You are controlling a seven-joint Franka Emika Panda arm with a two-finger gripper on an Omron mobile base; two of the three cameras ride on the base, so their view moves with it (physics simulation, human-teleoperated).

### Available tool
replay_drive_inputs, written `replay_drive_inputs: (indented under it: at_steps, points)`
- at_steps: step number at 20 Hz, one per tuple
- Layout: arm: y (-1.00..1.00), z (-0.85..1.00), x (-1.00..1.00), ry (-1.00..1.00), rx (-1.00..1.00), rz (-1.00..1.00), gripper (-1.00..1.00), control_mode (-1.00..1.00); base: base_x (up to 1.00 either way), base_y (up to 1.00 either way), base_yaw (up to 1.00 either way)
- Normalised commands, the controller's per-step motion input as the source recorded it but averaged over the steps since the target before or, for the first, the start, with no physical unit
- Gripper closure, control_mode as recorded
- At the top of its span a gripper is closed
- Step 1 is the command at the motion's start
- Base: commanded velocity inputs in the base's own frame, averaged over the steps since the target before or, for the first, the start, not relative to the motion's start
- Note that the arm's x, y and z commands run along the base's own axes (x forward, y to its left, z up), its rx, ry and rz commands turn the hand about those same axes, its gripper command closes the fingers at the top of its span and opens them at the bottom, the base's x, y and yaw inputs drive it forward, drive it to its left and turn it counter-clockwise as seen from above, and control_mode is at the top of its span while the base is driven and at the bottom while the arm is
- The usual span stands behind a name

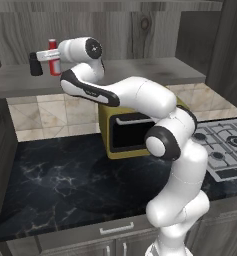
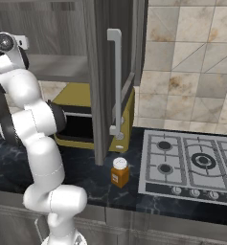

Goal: Collect the turmeric, ketchup, and shaker from the cabinet and place them next to the stove.

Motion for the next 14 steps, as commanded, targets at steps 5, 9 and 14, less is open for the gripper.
replay_drive_inputs:
  at_steps: [5, 9, 14]
  points:
    - [0.00, 0.00, 0.00, 0.00, 0.00, 0.00, 1.00, -1.00, 0.00, 0.00, 0.00]
    - [0.00, 0.00, -0.08, 0.00, 0.00, 0.00, 1.00, -1.00, 0.00, 0.00, 0.00]
    - [0.00, 0.00, -0.21, -0.02, 0.00, 0.00, 1.00, -1.00, 0.00, 0.00, 0.00]
